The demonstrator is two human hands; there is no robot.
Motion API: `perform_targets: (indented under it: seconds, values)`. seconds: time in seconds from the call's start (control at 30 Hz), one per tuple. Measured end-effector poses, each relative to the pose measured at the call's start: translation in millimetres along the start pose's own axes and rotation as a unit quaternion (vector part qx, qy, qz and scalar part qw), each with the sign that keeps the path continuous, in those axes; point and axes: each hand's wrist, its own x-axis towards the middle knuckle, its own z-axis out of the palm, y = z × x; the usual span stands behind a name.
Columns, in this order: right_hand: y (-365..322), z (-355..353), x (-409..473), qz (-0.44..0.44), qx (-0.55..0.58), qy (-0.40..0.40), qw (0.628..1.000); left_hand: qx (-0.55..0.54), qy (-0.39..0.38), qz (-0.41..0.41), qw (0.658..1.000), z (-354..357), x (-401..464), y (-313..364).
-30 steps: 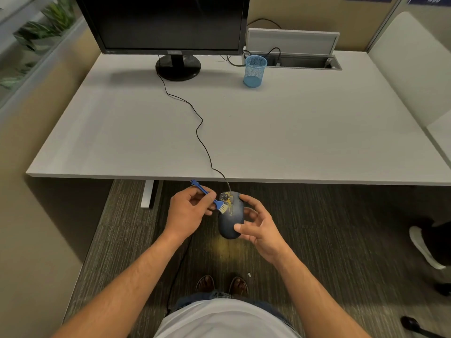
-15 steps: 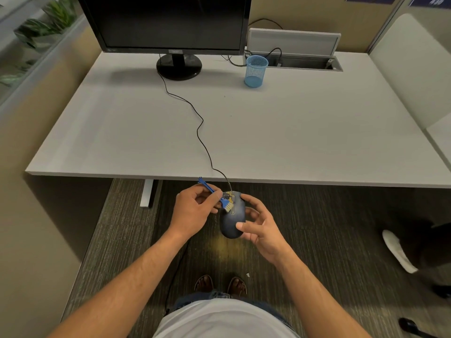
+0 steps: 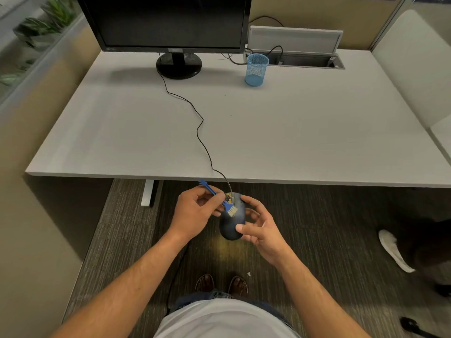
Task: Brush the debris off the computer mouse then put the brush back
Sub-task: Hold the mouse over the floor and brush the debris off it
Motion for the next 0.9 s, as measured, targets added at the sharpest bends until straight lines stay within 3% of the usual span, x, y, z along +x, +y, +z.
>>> perform_targets:
  seconds: [0.1,0.4,0.63,0.9]
  values:
    - [0.5,0.0,0.7,-0.003,-0.003,0.002,1.0,0.026,-0.021,0.005,0.999,6.4,0.2,-1.7]
    - [1.1,-5.2,0.3,-0.001,0.004,0.005,1.0,0.062,0.06,-0.001,0.996,-8.7,14.2,-3.2]
    - [1.9,-6.2,2.1,-0.003,0.001,0.0,1.0,0.029,-0.006,0.01,1.0,2.0,11.9,-3.0]
    - [-0.2,-5.3,0.2,-0.006,0.0,-0.004,1.0,0.072,0.029,0.011,0.997,-2.0,24.5,-7.4]
